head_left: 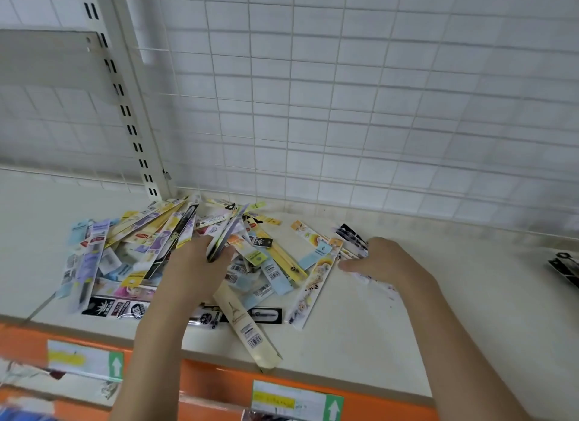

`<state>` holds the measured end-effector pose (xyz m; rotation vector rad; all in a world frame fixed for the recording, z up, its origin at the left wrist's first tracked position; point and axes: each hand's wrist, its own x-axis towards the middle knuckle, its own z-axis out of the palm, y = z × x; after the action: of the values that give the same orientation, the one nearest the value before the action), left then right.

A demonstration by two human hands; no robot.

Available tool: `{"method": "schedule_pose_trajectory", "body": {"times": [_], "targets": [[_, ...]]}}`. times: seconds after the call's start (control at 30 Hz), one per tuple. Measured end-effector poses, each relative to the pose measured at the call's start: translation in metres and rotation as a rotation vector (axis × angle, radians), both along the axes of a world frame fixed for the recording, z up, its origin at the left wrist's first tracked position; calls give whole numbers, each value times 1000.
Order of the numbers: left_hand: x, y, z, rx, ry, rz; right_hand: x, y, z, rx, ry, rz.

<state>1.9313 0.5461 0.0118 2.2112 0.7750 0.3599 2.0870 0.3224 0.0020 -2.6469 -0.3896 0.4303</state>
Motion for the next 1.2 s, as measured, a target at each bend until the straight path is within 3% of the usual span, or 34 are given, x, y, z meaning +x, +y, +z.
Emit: {"method": "schedule_pose_trajectory", "body": {"times": [0.2, 0.5, 0.77, 0.93, 1.07, 1.2], "targets": [[1, -1, 2, 21, 3, -12, 7, -9, 13, -105, -9, -26], [7, -4, -1, 36, 4, -53, 7, -34, 31, -36, -73, -135], [4, -6, -2, 48, -6, -70, -3, -23, 25, 253, -91, -249], [-1, -5, 0, 29, -16, -51, -12, -6, 16, 170, -115, -257], [-7, -4, 0, 28, -19, -31, -16, 5, 13, 246, -119, -213], [-12, -2, -1, 28, -16, -31, -22, 12, 20, 324, -6, -80]]}}
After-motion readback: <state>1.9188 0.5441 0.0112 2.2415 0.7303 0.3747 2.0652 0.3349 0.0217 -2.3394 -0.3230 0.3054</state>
